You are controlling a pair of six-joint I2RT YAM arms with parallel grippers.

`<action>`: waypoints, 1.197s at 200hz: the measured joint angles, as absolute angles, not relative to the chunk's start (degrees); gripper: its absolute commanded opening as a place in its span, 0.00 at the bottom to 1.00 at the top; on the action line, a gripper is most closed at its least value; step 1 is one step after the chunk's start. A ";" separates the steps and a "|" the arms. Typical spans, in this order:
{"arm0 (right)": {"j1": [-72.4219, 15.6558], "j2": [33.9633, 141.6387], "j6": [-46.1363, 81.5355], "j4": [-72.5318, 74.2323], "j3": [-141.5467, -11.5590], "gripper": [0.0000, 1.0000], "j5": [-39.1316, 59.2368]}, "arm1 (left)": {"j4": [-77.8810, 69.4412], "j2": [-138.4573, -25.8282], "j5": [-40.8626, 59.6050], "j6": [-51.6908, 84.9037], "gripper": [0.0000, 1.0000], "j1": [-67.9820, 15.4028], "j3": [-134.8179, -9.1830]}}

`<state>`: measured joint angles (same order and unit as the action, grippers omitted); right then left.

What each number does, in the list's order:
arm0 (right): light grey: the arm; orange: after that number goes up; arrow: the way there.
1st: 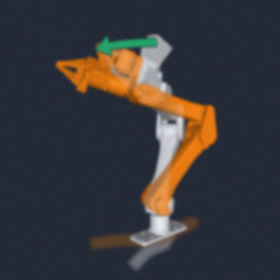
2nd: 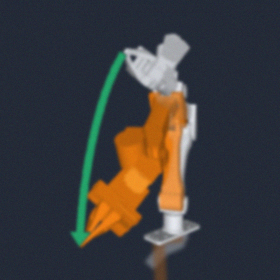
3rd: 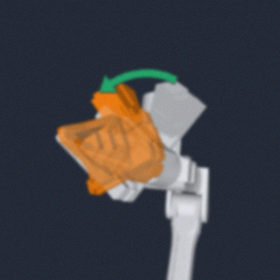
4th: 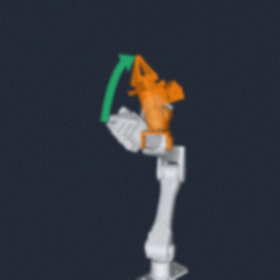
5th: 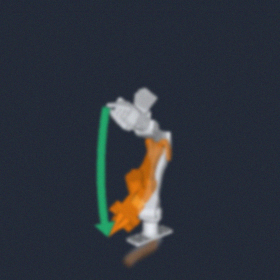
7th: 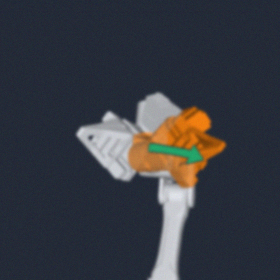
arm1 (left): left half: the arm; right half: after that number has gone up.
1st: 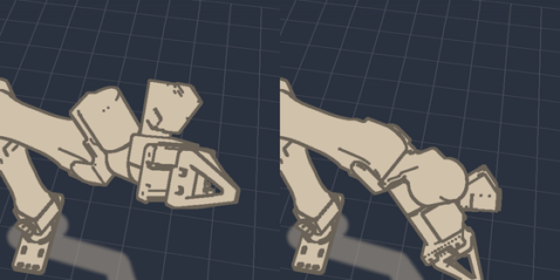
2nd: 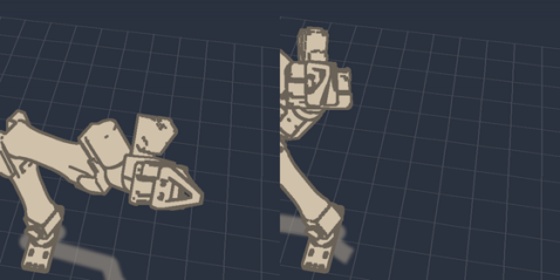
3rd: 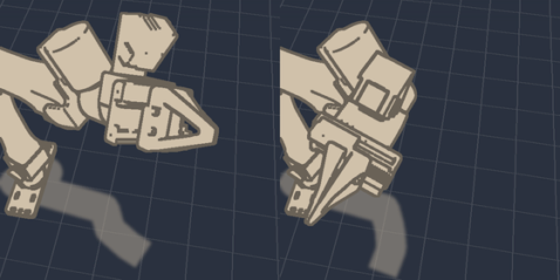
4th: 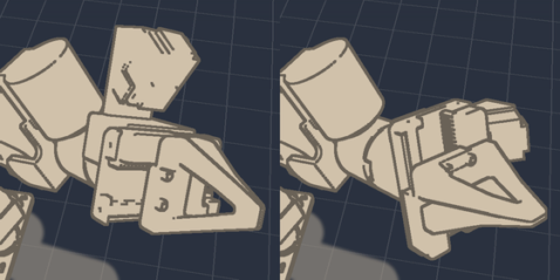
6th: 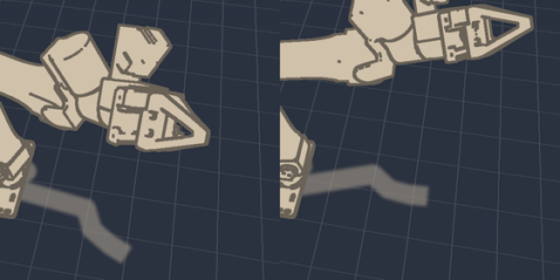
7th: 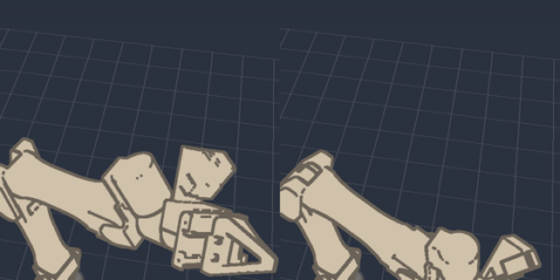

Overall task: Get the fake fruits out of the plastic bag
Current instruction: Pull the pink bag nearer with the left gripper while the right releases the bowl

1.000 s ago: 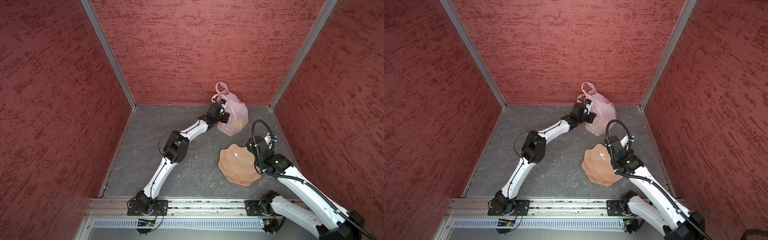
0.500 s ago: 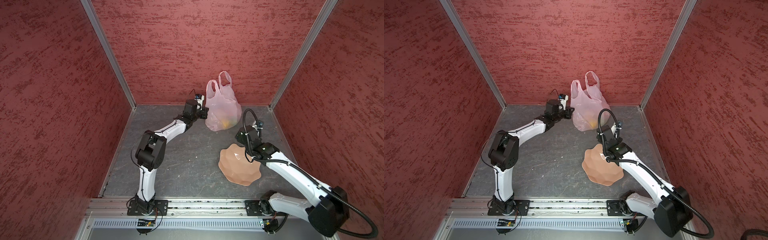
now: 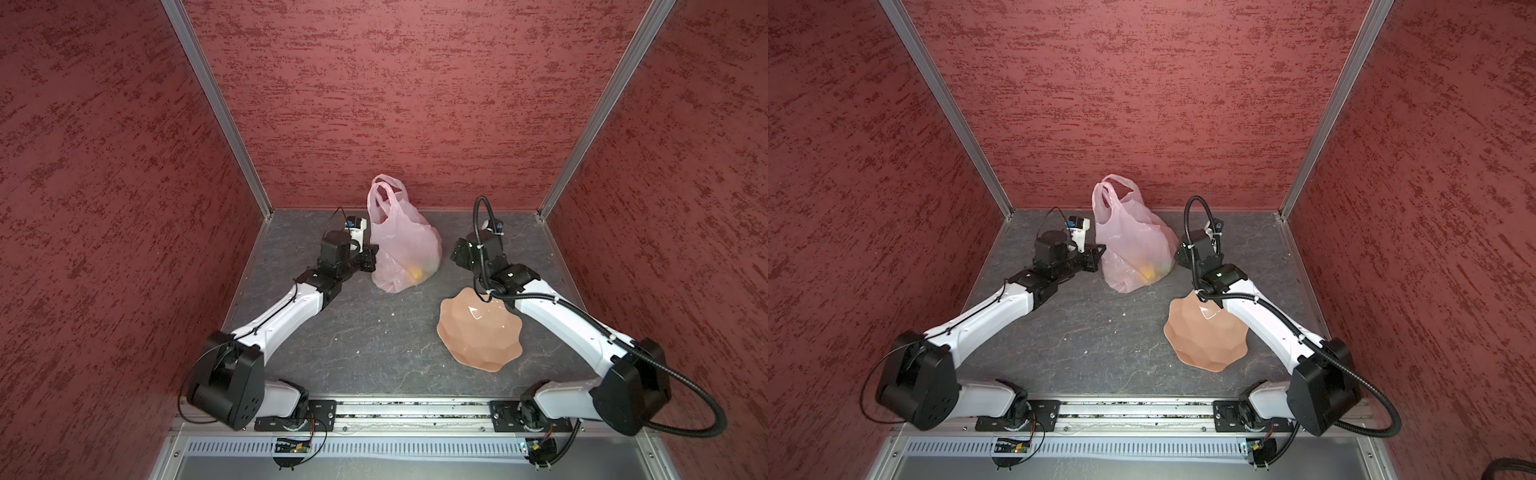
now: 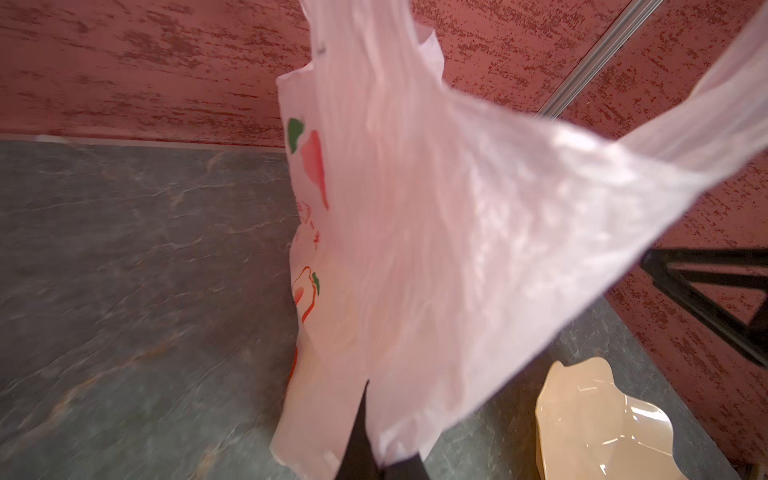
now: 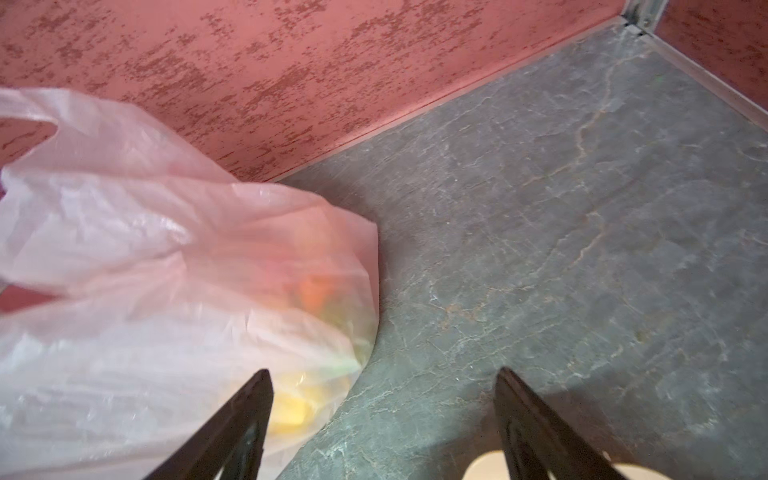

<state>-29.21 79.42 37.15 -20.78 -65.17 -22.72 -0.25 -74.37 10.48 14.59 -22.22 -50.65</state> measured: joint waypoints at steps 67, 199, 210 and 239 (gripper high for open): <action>-33.01 92.23 31.14 -20.34 -81.93 0.84 -17.26 | 15.94 -53.23 7.11 15.68 0.00 -12.36 -43.75; -37.21 106.96 21.82 -20.29 -98.06 0.87 -6.22 | 36.05 -57.89 6.44 27.03 0.70 1.87 -55.07; -37.28 107.85 21.34 -20.10 -98.74 0.87 -5.30 | 37.69 -57.17 7.03 28.29 0.75 1.85 -56.58; -37.30 109.23 20.71 -19.53 -98.87 0.88 -3.40 | 43.55 -53.19 7.25 30.63 0.81 1.02 -61.71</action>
